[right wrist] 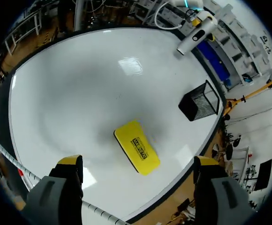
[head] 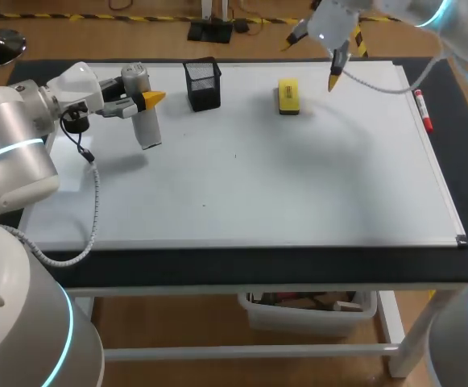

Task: Pick up the inspection probe, press it on each red-marked spot on the whiteboard one by one, put down the probe, pick up the eraser, and wipe off all the red marks.

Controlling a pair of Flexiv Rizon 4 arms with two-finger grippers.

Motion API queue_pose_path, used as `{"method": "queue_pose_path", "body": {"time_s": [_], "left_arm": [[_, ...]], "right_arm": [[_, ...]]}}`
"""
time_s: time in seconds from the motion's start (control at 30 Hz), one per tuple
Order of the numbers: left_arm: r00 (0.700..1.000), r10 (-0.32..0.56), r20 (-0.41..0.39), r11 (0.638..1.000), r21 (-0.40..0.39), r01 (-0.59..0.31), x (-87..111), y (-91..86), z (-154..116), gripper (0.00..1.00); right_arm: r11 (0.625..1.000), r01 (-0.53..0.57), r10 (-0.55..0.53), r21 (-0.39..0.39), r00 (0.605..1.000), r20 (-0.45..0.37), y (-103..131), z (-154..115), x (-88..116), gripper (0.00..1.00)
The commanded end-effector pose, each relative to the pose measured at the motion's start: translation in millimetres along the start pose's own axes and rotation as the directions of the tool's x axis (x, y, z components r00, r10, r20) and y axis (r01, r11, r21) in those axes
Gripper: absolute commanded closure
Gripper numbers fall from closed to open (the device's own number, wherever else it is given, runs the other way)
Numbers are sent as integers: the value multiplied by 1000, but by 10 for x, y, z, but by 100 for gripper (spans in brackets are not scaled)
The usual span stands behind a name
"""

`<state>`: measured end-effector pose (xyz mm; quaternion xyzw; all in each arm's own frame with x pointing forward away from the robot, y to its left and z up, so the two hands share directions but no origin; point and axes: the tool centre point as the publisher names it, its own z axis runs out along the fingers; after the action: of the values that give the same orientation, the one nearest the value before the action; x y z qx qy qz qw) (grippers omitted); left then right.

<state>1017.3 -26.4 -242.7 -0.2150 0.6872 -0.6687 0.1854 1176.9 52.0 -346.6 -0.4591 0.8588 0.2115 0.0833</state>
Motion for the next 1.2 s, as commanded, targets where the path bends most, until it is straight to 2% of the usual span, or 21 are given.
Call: {"method": "queue_pose_path", "body": {"time_s": [0.03,0.2,0.57,0.63,0.67,1.03,1.2], "left_arm": [[1000,2,3,1000,5,-2,4,1,6,100],[1000,2,3,1000,5,-2,4,1,6,100],[1000,2,3,1000,5,-2,4,1,6,100],[1000,2,3,1000,5,-2,4,1,6,100],[1000,2,3,1000,5,-2,4,1,6,100],[1000,2,3,1000,5,-2,4,1,6,100],[999,31,-14,1000,-2,-31,-98,-212,76,100]], "right_arm": [[991,-120,123,-58,991,55,-42,-204,29,0],[964,-250,259,-95,961,98,-111,-359,33,0],[932,-338,362,-132,891,274,-186,-762,83,0],[913,-386,408,-131,875,262,-215,-811,119,0],[916,-380,402,-132,868,292,-215,-838,138,0],[914,-386,405,-122,859,313,-223,-896,190,0],[914,-386,405,-122,859,313,-223,-896,190,0]]}}
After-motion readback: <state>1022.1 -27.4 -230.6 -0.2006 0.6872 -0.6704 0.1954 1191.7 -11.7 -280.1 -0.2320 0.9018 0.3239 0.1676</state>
